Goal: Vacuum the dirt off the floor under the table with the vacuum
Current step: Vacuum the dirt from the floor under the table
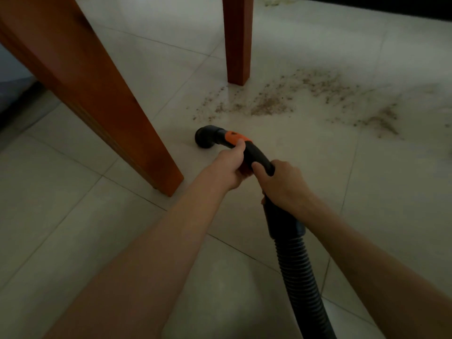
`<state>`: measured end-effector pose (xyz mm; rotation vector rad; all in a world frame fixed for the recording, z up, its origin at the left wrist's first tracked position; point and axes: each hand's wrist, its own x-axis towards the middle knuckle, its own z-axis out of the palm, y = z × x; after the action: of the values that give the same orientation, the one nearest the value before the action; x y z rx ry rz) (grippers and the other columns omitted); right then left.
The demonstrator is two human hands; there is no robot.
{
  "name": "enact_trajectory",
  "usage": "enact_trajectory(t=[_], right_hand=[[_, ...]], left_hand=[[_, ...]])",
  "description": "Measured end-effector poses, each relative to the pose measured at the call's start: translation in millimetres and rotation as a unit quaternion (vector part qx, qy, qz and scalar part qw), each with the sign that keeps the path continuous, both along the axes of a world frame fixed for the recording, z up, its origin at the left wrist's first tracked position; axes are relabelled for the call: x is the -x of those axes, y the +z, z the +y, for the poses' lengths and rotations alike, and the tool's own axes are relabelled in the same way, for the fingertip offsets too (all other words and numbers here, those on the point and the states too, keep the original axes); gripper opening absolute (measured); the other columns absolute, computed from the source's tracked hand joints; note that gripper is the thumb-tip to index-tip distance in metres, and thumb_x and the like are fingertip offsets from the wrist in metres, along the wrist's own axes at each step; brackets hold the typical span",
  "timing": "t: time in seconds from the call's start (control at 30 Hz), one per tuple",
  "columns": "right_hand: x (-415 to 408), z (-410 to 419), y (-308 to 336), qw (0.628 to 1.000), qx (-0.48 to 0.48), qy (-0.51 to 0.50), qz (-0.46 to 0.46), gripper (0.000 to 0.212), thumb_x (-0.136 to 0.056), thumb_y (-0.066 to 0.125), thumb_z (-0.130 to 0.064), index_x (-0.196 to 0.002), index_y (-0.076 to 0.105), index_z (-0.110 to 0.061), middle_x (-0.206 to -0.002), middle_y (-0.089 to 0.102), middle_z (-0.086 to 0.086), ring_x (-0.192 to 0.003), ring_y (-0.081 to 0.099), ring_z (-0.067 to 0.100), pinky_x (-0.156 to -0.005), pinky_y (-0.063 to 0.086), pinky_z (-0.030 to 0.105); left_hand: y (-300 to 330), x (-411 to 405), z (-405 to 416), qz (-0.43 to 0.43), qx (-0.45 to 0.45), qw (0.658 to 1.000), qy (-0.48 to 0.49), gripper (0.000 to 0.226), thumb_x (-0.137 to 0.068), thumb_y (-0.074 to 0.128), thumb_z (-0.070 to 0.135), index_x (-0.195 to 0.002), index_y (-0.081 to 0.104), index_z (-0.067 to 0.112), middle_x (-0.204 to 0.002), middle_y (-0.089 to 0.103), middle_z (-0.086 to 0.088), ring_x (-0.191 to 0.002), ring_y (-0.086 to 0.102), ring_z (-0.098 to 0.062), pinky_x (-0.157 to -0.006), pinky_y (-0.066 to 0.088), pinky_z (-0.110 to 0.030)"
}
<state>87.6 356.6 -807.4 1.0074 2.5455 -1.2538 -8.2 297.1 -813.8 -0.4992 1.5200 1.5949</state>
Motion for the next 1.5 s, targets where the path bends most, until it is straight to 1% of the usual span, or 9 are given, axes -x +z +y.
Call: enact_trajectory(t=[0.13,0.2,0.33,0.47,0.7,0.87,1.1,1.33,1.5], right_hand=[[-14,-10,-2,0.998,-0.063,-0.001,-0.005,0.035,-0.097,0.043,-0.045,-0.096,0.046,-0.010,-0.071,0.052,0.003,-0.057,0.053,0.015,-0.046,0.039,0.025],[-19,-14,-4,0.999,-0.044,-0.004,-0.009,0.036,-0.097,0.043,-0.046,-0.093,0.046,-0.011,-0.071,0.052,0.003,-0.057,0.051,0.014,-0.046,0.037,0.025],[-25,-14,-9,0.981,0.178,-0.080,0.001,0.044,-0.092,0.051,-0.050,-0.083,0.057,-0.008,-0.078,0.068,0.013,-0.073,0.069,0.030,-0.072,0.058,0.040],[-30,-18,-11,0.947,0.310,-0.083,0.004,0.045,-0.093,0.049,-0.050,-0.097,0.056,-0.006,-0.073,0.070,0.012,-0.064,0.069,0.027,-0.068,0.059,0.037],[-9,-32,-17,0.968,0.233,-0.090,0.035,0.039,-0.096,0.043,-0.049,-0.082,0.049,-0.013,-0.067,0.066,0.008,-0.062,0.068,0.027,-0.068,0.060,0.041],[11,-32,-17,0.974,0.213,-0.071,0.042,0.040,-0.096,0.042,-0.050,-0.081,0.048,-0.013,-0.072,0.067,0.010,-0.063,0.067,0.025,-0.070,0.059,0.041],[31,-38,-29,0.978,0.201,-0.046,0.035,0.040,-0.095,0.042,-0.051,-0.082,0.046,-0.013,-0.069,0.065,0.006,-0.056,0.063,0.018,-0.062,0.058,0.034],[46,-38,-38,0.980,0.193,-0.036,0.028,0.045,-0.094,0.039,-0.057,-0.086,0.047,-0.013,-0.075,0.064,0.006,-0.057,0.059,0.015,-0.049,0.048,0.024],[55,-39,-42,0.981,0.185,-0.028,0.043,0.048,-0.094,0.038,-0.057,-0.094,0.049,-0.011,-0.082,0.066,0.009,-0.066,0.063,0.021,-0.059,0.052,0.030]], left_hand=[[4,-7,4,0.036,0.025,0.998,-0.037,0.050,-0.096,0.047,0.039,-0.127,0.045,0.000,-0.118,0.056,-0.014,-0.100,0.058,-0.028,-0.081,0.051,-0.034],[1,-11,5,0.053,0.043,0.996,-0.053,0.056,-0.094,0.050,0.043,-0.130,0.044,0.000,-0.122,0.056,-0.013,-0.104,0.058,-0.028,-0.081,0.051,-0.035],[-2,-11,1,0.066,0.047,0.994,-0.068,0.053,-0.097,0.045,0.037,-0.131,0.042,-0.003,-0.125,0.054,-0.013,-0.106,0.055,-0.028,-0.079,0.047,-0.033],[-3,-6,-9,0.047,0.016,0.997,-0.065,0.053,-0.098,0.045,0.034,-0.132,0.041,-0.006,-0.130,0.052,-0.015,-0.108,0.055,-0.029,-0.081,0.048,-0.035],[-1,7,-11,0.046,0.013,0.997,-0.067,0.053,-0.100,0.039,0.036,-0.130,0.042,-0.007,-0.092,0.054,-0.007,-0.081,0.055,-0.020,-0.078,0.043,-0.033],[0,22,-6,0.051,0.040,0.995,-0.070,0.058,-0.101,0.032,0.040,-0.137,0.036,-0.005,-0.135,0.048,-0.016,-0.117,0.051,-0.028,-0.084,0.041,-0.033],[-3,39,-8,0.086,0.087,0.991,-0.060,0.057,-0.102,0.028,0.037,-0.141,0.032,-0.004,-0.144,0.039,-0.019,-0.128,0.043,-0.032,-0.099,0.039,-0.039],[-7,52,-7,0.109,0.117,0.986,-0.039,0.055,-0.103,0.027,0.035,-0.142,0.030,-0.004,-0.145,0.038,-0.019,-0.128,0.043,-0.031,-0.086,0.038,-0.035],[-14,61,-9,0.120,0.135,0.983,-0.027,0.052,-0.103,0.029,0.035,-0.140,0.035,-0.001,-0.141,0.043,-0.018,-0.124,0.047,-0.031,-0.098,0.043,-0.039]])
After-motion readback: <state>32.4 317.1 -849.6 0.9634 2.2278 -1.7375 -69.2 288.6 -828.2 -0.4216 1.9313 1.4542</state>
